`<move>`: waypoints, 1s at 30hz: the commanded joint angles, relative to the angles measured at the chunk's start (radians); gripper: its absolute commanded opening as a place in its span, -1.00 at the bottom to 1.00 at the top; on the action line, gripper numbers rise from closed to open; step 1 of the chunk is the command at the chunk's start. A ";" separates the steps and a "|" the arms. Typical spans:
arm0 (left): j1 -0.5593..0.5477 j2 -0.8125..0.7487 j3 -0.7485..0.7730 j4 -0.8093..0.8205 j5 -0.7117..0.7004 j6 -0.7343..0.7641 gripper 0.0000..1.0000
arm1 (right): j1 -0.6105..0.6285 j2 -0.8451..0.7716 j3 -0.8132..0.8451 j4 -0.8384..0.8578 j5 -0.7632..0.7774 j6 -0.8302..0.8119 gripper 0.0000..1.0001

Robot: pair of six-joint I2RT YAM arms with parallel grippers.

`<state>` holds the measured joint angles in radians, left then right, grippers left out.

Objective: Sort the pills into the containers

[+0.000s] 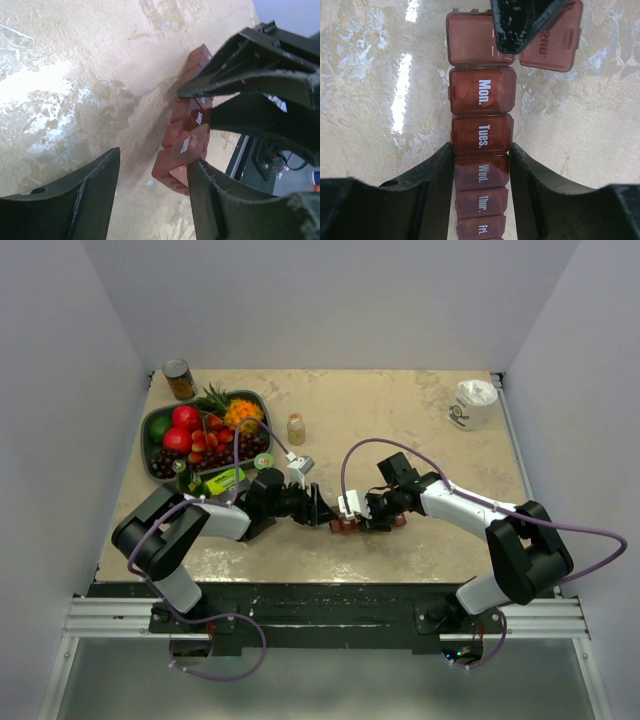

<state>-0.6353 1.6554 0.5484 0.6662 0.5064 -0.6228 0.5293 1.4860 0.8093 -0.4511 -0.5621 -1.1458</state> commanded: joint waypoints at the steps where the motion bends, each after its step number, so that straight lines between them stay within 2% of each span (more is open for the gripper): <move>1: 0.005 0.040 0.079 -0.032 -0.052 -0.086 0.19 | 0.003 0.016 0.005 0.006 -0.002 -0.012 -1.00; 8: 0.005 0.067 0.107 -0.131 -0.129 -0.115 0.17 | 0.008 0.025 0.005 0.012 0.011 -0.006 -1.00; 13: 0.005 0.053 0.136 -0.227 -0.189 -0.080 0.18 | 0.006 0.031 0.008 0.017 0.021 0.003 -1.00; 16: 0.005 0.034 0.146 -0.240 -0.171 -0.060 0.19 | 0.008 0.037 0.010 0.019 0.028 0.009 -1.00; 23: 0.006 -0.109 0.194 -0.315 -0.158 0.017 0.27 | 0.008 0.048 0.016 0.034 0.059 0.037 -1.00; 26: 0.005 -0.185 0.209 -0.359 -0.195 0.075 0.29 | 0.008 0.048 0.018 0.038 0.074 0.054 -0.84; 30: 0.008 -0.288 0.222 -0.401 -0.244 0.176 0.29 | 0.006 0.056 0.024 0.042 0.102 0.073 -0.46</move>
<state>-0.6350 1.4734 0.7242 0.3069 0.3214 -0.5758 0.5346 1.5360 0.8093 -0.4332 -0.4900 -1.1072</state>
